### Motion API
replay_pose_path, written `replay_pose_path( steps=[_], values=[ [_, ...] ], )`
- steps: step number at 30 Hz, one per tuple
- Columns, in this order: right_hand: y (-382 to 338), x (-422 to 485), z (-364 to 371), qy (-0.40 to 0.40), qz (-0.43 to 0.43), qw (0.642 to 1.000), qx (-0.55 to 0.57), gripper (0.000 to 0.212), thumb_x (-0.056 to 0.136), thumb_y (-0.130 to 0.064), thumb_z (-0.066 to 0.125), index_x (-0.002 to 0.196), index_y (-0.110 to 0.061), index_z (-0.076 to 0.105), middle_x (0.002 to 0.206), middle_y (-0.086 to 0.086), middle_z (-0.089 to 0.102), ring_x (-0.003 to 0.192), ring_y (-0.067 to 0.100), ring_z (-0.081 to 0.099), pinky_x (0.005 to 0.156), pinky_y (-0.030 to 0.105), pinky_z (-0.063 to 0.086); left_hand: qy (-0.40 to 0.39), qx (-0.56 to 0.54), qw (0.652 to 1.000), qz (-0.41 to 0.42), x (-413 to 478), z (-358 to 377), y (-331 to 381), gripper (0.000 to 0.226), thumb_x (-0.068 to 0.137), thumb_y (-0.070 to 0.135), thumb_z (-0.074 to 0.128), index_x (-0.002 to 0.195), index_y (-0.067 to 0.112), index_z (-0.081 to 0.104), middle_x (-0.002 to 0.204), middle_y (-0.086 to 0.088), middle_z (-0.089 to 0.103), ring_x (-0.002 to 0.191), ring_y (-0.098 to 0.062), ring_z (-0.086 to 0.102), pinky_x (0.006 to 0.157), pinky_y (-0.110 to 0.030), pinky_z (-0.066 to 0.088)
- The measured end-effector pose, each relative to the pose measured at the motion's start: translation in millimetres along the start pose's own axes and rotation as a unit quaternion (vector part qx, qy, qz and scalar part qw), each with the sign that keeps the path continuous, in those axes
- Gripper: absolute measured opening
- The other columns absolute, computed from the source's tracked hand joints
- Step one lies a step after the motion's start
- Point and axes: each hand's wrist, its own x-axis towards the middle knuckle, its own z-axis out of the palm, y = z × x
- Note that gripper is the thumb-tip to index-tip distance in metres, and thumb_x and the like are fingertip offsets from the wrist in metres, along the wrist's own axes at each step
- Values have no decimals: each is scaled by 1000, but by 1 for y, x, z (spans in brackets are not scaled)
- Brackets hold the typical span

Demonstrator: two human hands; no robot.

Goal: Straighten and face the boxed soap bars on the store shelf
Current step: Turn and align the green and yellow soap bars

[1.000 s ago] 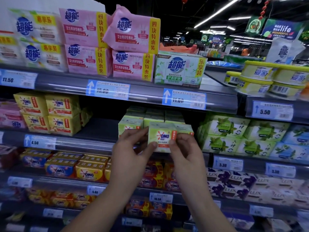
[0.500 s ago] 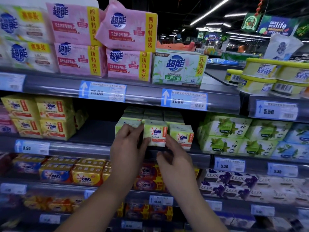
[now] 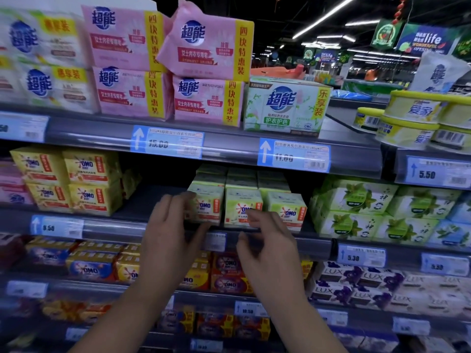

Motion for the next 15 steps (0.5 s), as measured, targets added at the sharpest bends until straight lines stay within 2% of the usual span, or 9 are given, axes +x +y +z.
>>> replay_pose_path(
  steps=[1, 3, 6, 11, 15],
  values=[
    [-4, 2, 6, -14, -1, 1000, 8, 45, 96, -27, 66, 140, -29, 55, 135, -11, 57, 123, 11, 58, 102, 37, 54, -1, -3, 1000, -26, 1, -3, -7, 64, 77, 25, 87, 129, 15, 52, 112, -2, 55, 105, -22, 54, 81, -26, 42],
    [-13, 4, 19, -41, 8, 999, 20, 52, 97, -31, 65, 147, -30, 48, 144, -10, 54, 129, 13, 57, 105, 38, 53, -34, -1, 997, -72, 6, -6, -17, 80, 74, 37, 88, 139, 13, 47, 123, -5, 59, 114, -25, 53, 89, -34, 47],
    [-22, 5, 38, -45, 16, 999, 1, 59, 100, -35, 62, 154, -29, 38, 154, -7, 49, 135, 15, 54, 109, 38, 51, -95, -15, 991, -90, 14, -2, -20, 102, 73, 49, 86, 155, 17, 34, 128, -9, 66, 119, -31, 58, 94, -46, 52],
    [-28, 6, 53, -23, 25, 999, -8, 64, 100, -33, 62, 157, -32, 34, 154, -9, 50, 140, 15, 49, 113, 38, 48, -79, -45, 995, -39, 17, 5, -26, 86, 77, 39, 86, 151, 26, 44, 112, -3, 74, 104, -25, 66, 78, -36, 54],
    [-27, 6, 57, 2, 26, 1000, 7, 66, 100, -33, 64, 159, -29, 34, 150, -5, 54, 135, 17, 54, 110, 39, 50, -55, -85, 994, -27, 13, 0, -33, 72, 86, 33, 81, 150, 31, 48, 116, 4, 72, 107, -14, 64, 81, -28, 54]
  ],
)
